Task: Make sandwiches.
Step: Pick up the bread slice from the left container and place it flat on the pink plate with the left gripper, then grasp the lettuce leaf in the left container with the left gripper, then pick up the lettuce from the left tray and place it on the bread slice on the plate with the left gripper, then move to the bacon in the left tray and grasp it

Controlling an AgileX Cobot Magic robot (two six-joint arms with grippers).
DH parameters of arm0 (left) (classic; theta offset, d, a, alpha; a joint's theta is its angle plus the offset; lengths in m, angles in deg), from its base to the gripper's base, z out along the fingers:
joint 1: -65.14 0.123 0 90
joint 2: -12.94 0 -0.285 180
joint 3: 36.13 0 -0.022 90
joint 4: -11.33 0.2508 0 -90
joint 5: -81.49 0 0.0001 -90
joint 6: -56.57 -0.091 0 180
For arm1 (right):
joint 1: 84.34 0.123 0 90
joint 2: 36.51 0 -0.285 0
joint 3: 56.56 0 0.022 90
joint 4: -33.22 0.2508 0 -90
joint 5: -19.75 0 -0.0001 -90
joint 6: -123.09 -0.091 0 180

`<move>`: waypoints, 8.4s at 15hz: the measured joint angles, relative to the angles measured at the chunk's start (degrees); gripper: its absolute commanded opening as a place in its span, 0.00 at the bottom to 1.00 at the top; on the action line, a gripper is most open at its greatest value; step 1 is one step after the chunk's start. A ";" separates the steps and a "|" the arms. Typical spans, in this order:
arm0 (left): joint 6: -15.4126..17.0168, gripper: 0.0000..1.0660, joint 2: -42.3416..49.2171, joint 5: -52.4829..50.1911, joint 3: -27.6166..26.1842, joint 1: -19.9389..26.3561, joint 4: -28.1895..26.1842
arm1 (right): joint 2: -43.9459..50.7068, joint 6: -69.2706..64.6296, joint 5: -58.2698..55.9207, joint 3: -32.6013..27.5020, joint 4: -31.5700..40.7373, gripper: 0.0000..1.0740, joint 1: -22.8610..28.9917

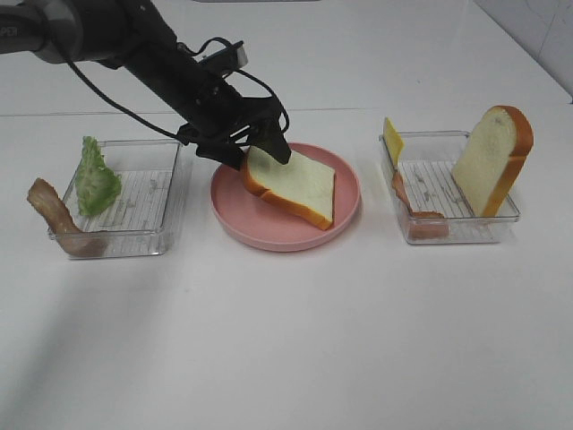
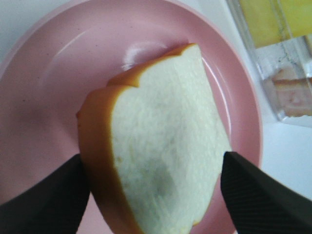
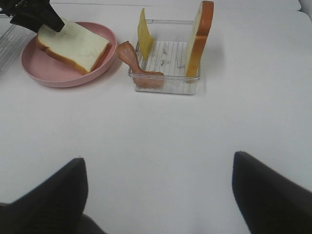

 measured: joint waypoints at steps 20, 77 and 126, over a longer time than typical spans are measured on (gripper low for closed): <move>22.52 0.67 11.63 16.44 -16.21 5.96 37.59 | 0.00 0.00 0.00 0.00 0.40 0.73 0.00; -7.45 0.00 9.91 1.66 2.35 2.98 -21.49 | 0.00 0.00 0.00 0.00 0.40 0.73 0.00; 22.12 0.72 22.63 16.44 14.32 11.29 37.18 | 0.00 0.00 0.00 0.00 0.40 0.73 0.00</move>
